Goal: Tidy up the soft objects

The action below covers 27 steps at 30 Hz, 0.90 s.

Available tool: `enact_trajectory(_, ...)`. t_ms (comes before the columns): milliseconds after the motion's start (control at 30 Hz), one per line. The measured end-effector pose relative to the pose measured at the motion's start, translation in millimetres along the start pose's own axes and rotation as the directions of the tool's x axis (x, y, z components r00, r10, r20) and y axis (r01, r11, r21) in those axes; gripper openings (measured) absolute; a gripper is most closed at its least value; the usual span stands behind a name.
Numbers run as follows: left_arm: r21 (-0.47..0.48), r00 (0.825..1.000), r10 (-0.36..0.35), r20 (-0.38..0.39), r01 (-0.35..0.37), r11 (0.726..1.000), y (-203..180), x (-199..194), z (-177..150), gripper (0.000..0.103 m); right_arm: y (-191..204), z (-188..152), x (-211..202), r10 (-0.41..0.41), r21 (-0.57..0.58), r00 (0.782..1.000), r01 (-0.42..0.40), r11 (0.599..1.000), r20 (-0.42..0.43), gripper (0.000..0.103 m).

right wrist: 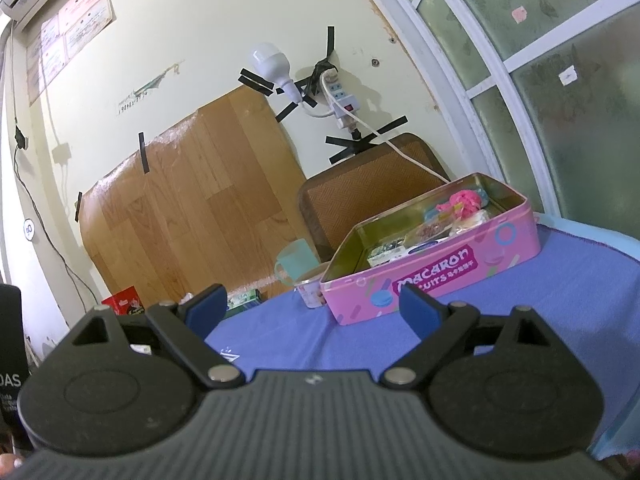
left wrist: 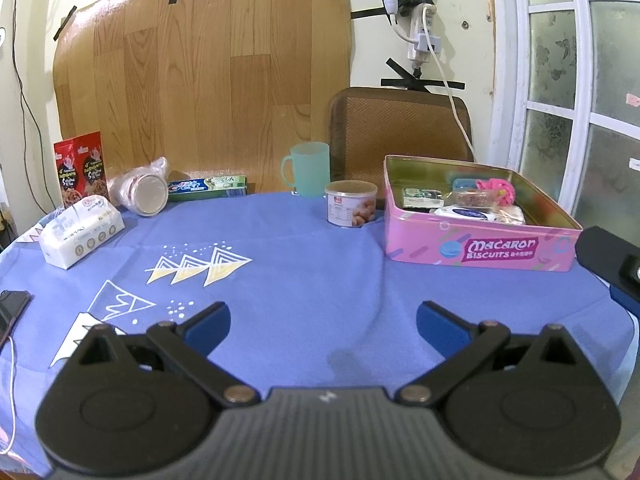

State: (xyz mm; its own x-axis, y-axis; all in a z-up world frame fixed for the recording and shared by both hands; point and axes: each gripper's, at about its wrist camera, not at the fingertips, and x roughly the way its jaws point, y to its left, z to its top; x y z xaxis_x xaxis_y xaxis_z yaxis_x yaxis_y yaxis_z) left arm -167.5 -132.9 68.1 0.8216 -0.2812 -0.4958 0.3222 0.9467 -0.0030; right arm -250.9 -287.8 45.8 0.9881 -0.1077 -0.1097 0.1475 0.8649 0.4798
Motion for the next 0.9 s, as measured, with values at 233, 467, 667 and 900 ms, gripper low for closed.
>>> enact_trajectory(233,-0.003,1.0,-0.015,0.001,0.015,1.0,-1.1,-0.5,-0.8,0.103,-0.6,0.7,0.3,0.002,-0.001,1.0,-0.002,1.0,-0.003,0.095)
enact_trajectory(467,0.001,1.0,-0.014,-0.001,0.014,1.0,-1.7,-0.2,-1.0,0.103,-0.7,0.7,0.7,0.003,-0.002,1.0,-0.003,1.0,-0.003,0.095)
enact_trajectory(667,-0.008,1.0,-0.014,-0.003,0.014,1.0,-1.5,-0.2,-1.5,0.103,-0.8,0.7,0.6,0.003,-0.003,1.0,-0.003,1.0,-0.004,0.095)
enact_trajectory(900,-0.014,1.0,-0.018,-0.006,0.018,1.0,-0.9,0.0,-1.9,0.103,-0.9,-0.4,1.2,0.003,-0.004,1.0,-0.003,1.0,-0.006,0.095)
